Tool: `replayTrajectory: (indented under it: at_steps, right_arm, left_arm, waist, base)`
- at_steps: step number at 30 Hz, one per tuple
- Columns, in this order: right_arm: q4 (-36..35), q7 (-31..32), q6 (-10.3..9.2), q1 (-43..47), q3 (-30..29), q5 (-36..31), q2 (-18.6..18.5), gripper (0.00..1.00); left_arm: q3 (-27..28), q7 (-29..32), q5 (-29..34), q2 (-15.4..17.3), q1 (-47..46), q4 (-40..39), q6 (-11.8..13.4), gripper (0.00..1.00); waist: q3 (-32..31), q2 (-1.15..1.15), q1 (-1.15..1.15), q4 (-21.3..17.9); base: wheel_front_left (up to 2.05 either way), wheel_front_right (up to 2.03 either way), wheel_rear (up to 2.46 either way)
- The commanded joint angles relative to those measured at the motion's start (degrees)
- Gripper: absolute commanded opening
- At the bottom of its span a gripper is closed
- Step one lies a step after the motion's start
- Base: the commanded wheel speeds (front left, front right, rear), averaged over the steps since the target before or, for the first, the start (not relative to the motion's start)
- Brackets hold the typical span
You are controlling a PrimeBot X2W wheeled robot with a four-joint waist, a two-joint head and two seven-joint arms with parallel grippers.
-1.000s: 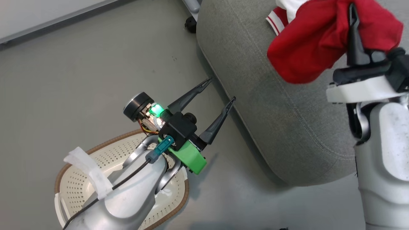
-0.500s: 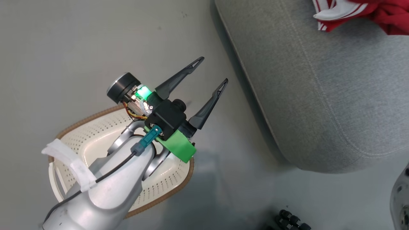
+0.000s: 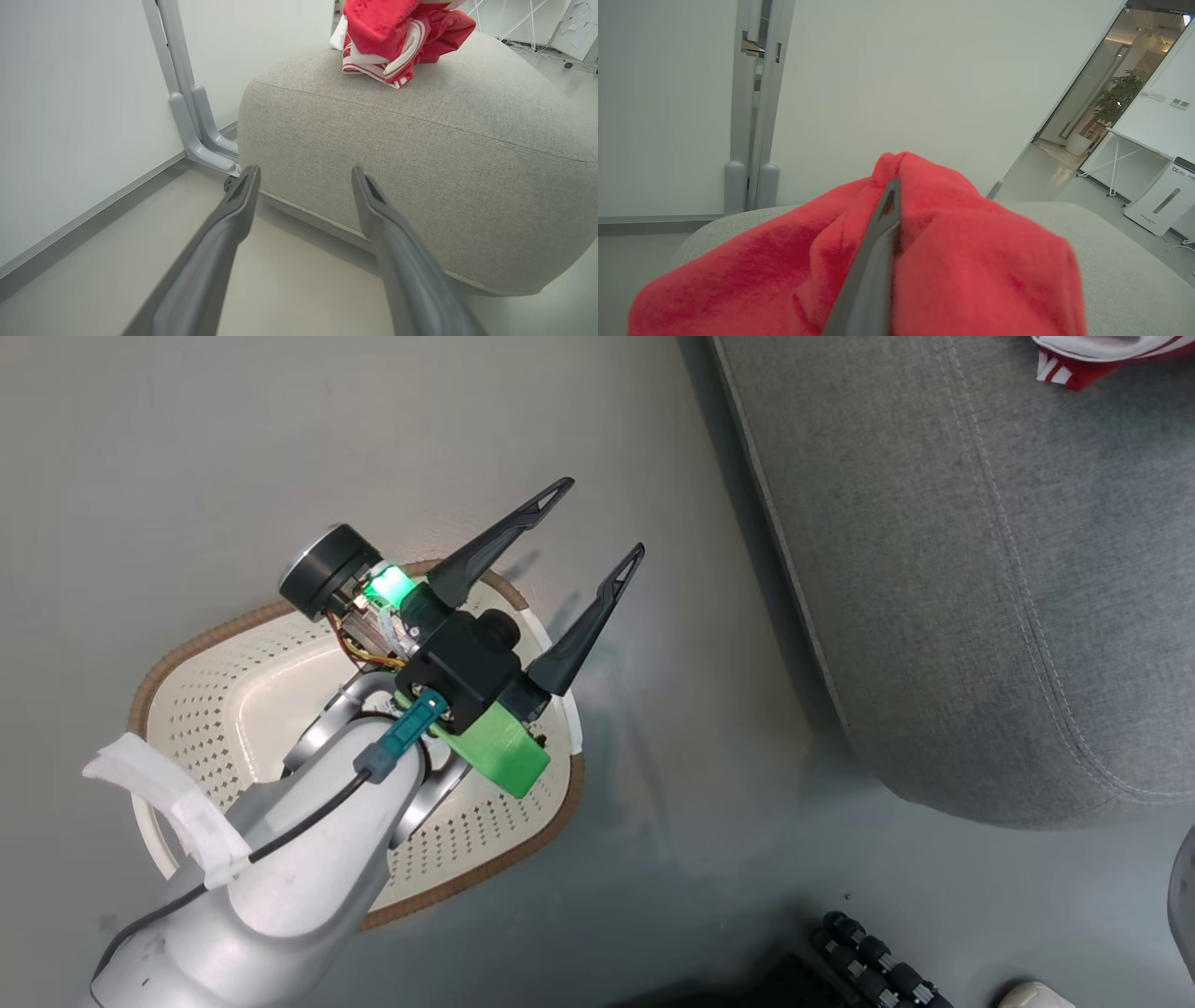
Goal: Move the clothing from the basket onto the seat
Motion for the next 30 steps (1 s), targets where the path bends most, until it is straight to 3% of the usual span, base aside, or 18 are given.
replayTrajectory:
  at_steps: [1, 11, 15, 16, 17, 18, 30]
  right_arm:
    - [1.75, -0.1, -0.08, -0.01, -0.55, -0.46, 0.29, 0.0]
    - [10.71, -0.1, -0.07, 1.34, -4.35, -1.98, 2.31, 0.0]
    - [11.02, -0.1, -0.07, 1.66, -4.99, -2.21, 3.04, 0.0]
    - [10.68, -0.1, -0.07, 1.85, -4.96, -2.25, 3.19, 0.38]
    - [10.31, -0.1, -0.08, 2.27, -4.86, -2.27, 3.33, 0.89]
    - [10.03, -0.1, -0.07, 2.68, -4.72, -2.23, 3.48, 1.0]
    - [4.83, -0.1, -0.08, 13.29, -0.51, -0.92, 4.87, 1.0]
  left_arm:
    - [0.16, 0.11, 0.3, 0.5, -0.78, -0.24, 0.14, 1.0]
    - [-0.11, 0.19, -0.01, 1.23, -1.38, -0.67, 0.52, 1.0]
    - [-0.12, 0.13, -0.22, 1.47, -1.27, -0.42, 0.6, 1.0]
    - [-0.11, 0.1, -0.33, 1.52, -1.18, -0.31, 0.67, 1.0]
    - [-0.09, 0.05, -0.43, 1.51, -1.01, -0.14, 0.8, 1.0]
    - [-0.08, 0.0, -0.54, 1.43, -0.87, -0.04, 0.92, 1.0]
    - [0.15, -0.6, -2.28, -0.83, 2.34, 1.88, 2.06, 1.0]
  waist:
    - [0.56, 0.49, -0.01, 0.34]
    - [1.74, 0.49, -0.01, 0.85]
    - [1.4, 0.49, -0.01, 0.73]
    - [1.16, 0.49, -0.01, 0.64]
    - [0.72, 0.49, -0.01, 0.51]
    - [0.32, 0.49, -0.01, 0.42]
    - [-8.01, 0.49, -0.01, -0.67]
  base:
    - [0.0, 0.0, 0.0]
    - [0.0, 0.0, 0.0]
    - [0.0, 0.0, 0.0]
    - [0.0, 0.0, 0.0]
    - [0.0, 0.0, 0.0]
    - [0.0, 0.0, 0.0]
    - [0.0, 0.0, 0.0]
